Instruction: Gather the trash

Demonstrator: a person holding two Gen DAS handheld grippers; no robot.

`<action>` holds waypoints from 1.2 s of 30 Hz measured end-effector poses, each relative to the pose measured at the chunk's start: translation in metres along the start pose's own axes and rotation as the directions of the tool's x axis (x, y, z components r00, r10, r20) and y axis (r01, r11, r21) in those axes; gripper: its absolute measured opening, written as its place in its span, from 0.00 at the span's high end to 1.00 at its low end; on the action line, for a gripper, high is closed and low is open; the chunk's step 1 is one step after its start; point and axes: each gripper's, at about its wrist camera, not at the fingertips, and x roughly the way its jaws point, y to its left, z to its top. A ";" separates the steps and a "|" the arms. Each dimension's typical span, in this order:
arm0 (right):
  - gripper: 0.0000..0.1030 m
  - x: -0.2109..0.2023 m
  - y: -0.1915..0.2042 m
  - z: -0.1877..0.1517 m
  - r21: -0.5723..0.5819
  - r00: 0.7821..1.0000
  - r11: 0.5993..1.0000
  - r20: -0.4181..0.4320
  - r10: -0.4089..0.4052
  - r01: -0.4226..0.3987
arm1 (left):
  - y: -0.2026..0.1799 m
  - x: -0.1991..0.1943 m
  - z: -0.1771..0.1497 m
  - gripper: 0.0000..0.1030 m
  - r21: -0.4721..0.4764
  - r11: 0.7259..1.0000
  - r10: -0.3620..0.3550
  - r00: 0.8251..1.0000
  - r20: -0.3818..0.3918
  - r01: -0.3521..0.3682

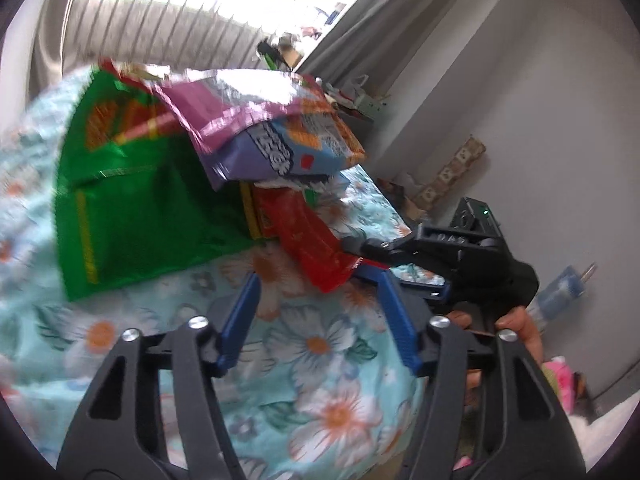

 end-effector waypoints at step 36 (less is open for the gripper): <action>0.46 -0.090 0.017 -0.006 -0.284 0.969 0.935 0.187 -0.164 0.213 | 0.012 0.047 -0.012 0.93 -0.117 0.992 0.023 0.988 -0.153 -0.041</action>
